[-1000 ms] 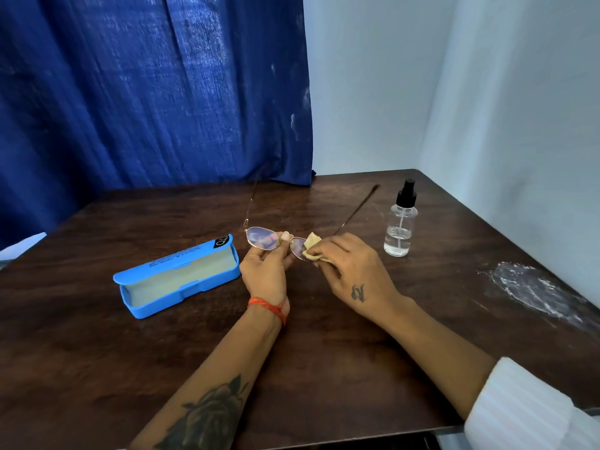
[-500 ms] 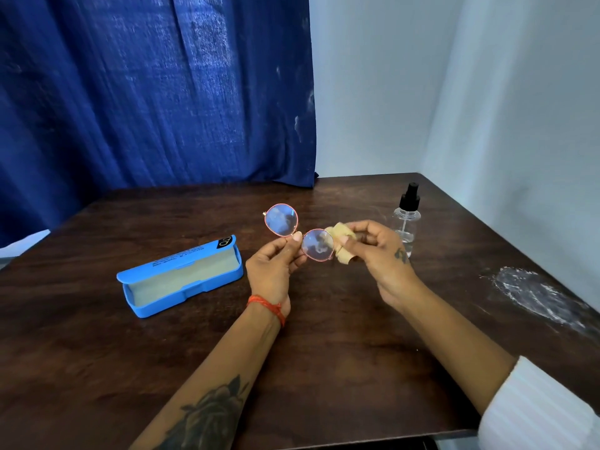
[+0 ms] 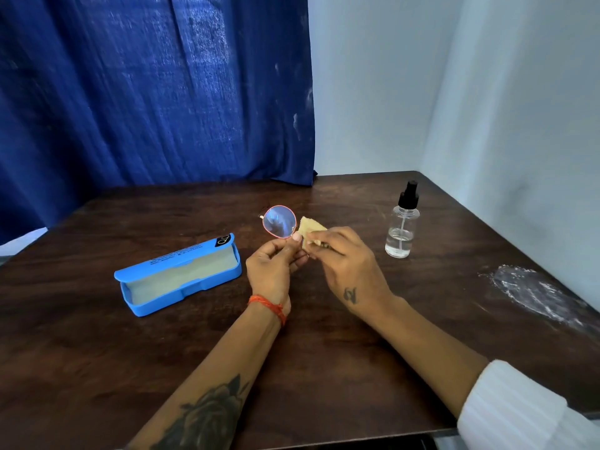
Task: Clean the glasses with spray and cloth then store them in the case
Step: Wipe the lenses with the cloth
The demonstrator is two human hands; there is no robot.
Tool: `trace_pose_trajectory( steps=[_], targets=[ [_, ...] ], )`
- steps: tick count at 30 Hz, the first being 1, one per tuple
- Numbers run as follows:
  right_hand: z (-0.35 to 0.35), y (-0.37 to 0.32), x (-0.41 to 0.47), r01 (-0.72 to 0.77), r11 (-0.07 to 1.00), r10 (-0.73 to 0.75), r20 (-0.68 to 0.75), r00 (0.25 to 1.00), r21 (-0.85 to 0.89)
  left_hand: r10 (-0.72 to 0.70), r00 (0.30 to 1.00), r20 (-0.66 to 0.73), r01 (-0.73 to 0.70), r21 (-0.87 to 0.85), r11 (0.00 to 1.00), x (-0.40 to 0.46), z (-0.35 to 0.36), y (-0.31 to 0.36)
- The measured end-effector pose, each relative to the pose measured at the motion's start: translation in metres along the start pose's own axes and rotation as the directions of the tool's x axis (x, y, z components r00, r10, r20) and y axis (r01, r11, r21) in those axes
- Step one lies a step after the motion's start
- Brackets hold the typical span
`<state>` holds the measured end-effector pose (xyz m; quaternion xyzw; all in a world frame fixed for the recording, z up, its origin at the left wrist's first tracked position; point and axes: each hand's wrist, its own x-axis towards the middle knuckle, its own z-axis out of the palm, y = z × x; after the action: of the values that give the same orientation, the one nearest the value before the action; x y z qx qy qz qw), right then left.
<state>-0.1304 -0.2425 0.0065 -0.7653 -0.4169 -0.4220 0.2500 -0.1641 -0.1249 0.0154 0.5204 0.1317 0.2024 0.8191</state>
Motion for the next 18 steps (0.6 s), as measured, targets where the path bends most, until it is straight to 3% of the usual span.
trace_pose_trajectory(
  steps=[4,8,14,18],
  targets=[
    [-0.007,-0.001,-0.001,0.05,0.997,-0.054,0.07,0.996,0.061,0.013,1.0,-0.019,-0.013,0.014,1.0,0.0,0.0,-0.001],
    [-0.017,0.003,0.0,-0.022,0.995,0.011,0.114,0.993,0.095,0.025,1.0,-0.019,-0.024,0.021,0.999,0.002,0.0,-0.001],
    [-0.012,0.009,0.002,-0.236,0.971,0.236,-0.013,0.972,0.047,0.024,1.0,-0.012,-0.023,0.067,0.997,0.004,0.0,0.0],
    [-0.002,0.002,0.005,-0.246,0.967,0.247,-0.02,0.969,0.068,0.03,0.999,-0.009,-0.03,0.075,0.997,0.004,0.0,-0.002]
  ],
)
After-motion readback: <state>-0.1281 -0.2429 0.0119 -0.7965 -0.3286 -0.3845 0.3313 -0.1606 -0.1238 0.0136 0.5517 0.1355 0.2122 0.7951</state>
